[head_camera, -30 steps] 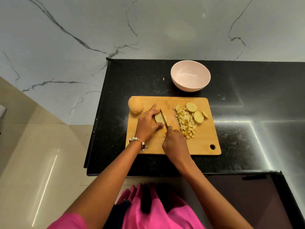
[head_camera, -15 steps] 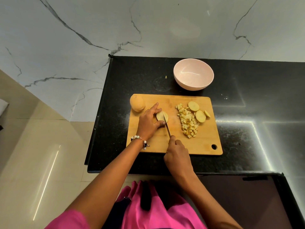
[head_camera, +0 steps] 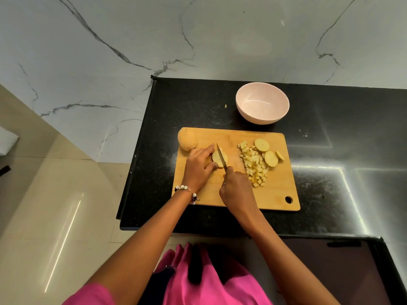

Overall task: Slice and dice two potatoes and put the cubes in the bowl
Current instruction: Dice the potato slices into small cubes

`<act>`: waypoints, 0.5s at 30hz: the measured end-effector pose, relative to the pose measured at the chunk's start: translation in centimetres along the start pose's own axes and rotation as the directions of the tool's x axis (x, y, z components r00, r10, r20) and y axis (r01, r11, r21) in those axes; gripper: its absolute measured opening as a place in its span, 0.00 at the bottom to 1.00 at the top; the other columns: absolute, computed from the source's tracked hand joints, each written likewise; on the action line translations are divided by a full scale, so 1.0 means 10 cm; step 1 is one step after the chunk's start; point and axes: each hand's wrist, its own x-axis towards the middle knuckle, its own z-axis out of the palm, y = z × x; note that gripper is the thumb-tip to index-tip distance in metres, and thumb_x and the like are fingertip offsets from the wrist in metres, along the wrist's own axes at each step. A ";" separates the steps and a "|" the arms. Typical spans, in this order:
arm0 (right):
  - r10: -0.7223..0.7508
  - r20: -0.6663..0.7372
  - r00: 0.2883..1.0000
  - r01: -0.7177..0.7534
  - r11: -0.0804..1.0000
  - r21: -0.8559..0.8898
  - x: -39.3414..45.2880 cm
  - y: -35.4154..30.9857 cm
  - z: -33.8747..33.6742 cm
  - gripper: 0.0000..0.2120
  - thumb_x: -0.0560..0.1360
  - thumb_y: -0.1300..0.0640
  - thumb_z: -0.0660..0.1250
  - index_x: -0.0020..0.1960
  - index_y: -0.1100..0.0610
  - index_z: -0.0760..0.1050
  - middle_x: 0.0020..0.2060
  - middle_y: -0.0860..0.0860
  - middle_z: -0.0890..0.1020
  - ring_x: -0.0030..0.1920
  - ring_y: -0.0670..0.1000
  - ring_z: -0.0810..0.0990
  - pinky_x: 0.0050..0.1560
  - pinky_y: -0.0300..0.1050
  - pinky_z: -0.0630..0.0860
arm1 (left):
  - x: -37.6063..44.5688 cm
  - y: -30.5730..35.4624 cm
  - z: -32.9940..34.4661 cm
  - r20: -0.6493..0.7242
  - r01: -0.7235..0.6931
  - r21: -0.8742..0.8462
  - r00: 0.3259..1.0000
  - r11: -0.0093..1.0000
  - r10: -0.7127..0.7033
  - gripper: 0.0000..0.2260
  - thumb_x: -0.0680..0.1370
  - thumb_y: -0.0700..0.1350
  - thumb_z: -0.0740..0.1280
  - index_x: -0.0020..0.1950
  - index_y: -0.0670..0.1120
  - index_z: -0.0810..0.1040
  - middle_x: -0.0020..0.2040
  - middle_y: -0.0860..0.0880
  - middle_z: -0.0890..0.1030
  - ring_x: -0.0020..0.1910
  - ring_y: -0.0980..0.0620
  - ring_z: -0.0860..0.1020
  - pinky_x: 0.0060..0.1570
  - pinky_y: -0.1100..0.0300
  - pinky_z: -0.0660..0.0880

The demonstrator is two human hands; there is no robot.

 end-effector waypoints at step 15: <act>0.005 0.055 0.998 -0.001 0.997 -0.073 -0.29 -0.05 0.10 0.23 0.77 0.66 0.51 0.72 0.66 0.56 0.57 0.60 0.74 0.51 0.61 0.76 0.44 0.47 0.66 | -0.01 -0.06 0.04 -0.036 0.017 -0.071 0.999 0.997 -0.019 0.31 0.72 0.45 0.72 0.72 0.44 0.66 0.57 0.50 0.81 0.61 0.49 0.72 0.57 0.71 0.59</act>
